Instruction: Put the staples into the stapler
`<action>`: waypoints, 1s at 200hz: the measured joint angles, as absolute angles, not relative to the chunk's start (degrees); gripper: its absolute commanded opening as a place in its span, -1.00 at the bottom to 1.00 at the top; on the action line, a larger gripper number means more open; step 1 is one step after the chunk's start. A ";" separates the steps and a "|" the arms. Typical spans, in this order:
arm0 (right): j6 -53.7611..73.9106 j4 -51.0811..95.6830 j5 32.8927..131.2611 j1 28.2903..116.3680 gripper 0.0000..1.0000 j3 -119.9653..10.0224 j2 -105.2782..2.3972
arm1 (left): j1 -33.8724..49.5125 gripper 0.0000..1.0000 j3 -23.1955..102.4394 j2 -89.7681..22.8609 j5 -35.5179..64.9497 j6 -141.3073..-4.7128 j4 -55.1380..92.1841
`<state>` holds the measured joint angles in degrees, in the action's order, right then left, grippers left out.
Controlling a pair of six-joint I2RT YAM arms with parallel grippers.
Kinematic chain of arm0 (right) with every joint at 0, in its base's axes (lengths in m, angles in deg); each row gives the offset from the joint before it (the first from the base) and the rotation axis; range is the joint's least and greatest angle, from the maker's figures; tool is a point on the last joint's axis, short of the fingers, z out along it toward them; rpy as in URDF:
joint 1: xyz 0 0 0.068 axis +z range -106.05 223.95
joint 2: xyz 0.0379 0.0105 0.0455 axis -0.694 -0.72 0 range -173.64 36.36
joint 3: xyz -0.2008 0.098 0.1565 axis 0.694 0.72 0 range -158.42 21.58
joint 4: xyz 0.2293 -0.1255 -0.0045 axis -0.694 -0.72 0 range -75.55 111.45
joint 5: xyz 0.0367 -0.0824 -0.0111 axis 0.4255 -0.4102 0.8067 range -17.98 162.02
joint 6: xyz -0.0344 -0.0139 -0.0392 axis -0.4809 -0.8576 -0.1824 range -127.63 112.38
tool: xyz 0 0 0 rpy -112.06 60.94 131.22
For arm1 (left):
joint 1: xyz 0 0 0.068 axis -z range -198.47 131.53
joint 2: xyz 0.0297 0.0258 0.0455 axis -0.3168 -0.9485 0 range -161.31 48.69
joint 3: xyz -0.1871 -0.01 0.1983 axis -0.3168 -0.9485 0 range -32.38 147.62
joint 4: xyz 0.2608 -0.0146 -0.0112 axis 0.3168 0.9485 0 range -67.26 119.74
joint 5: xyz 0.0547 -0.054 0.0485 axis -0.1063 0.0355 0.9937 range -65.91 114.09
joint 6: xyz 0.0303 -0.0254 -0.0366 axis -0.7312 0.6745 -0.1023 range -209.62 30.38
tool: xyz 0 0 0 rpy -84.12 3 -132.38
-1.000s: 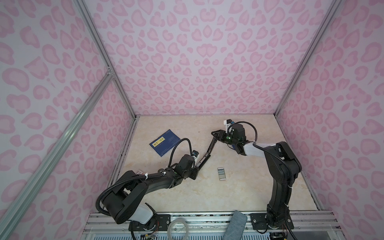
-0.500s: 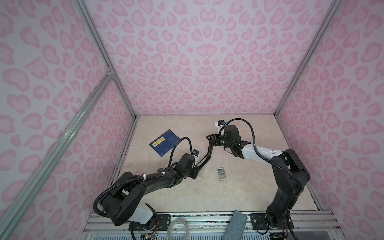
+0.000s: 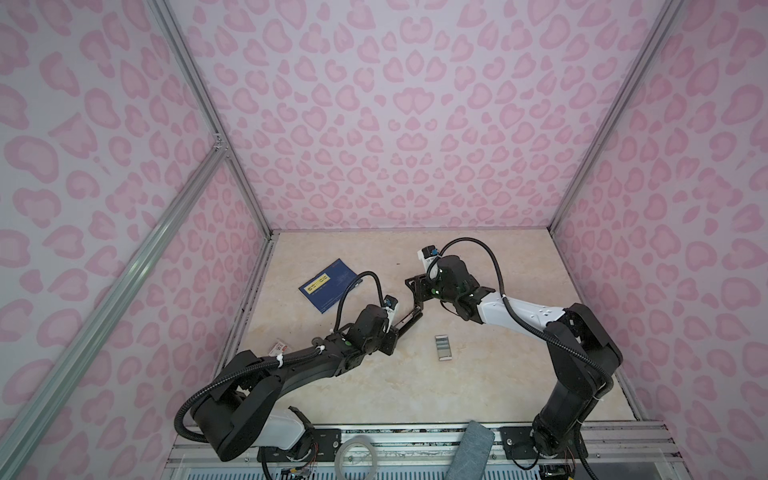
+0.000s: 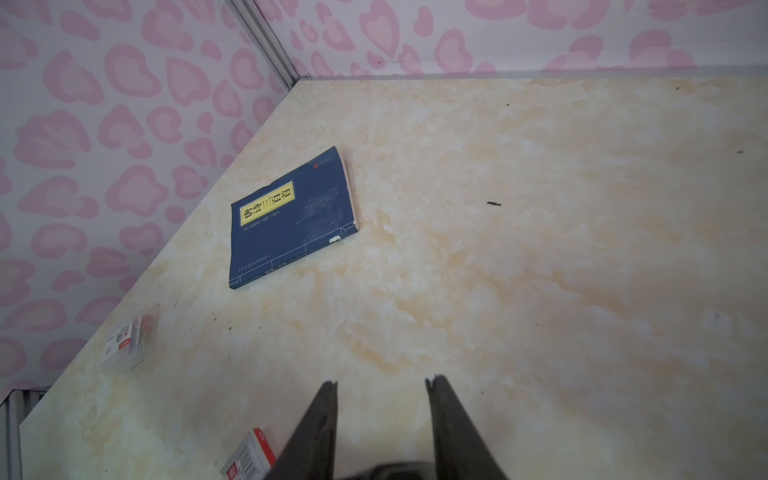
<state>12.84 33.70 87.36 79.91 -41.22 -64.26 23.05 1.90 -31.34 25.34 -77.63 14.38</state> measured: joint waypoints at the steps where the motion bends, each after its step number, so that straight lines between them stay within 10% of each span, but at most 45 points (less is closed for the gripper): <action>1: 12.78 33.66 87.29 79.98 -0.27 -41.22 -64.26 | 23.05 -0.93 1.90 -31.34 25.34 -77.63 14.38; 200: 9.08 31.14 84.03 83.89 -0.20 -40.85 -63.49 | 23.05 -0.93 4.40 -29.70 25.63 -77.56 14.51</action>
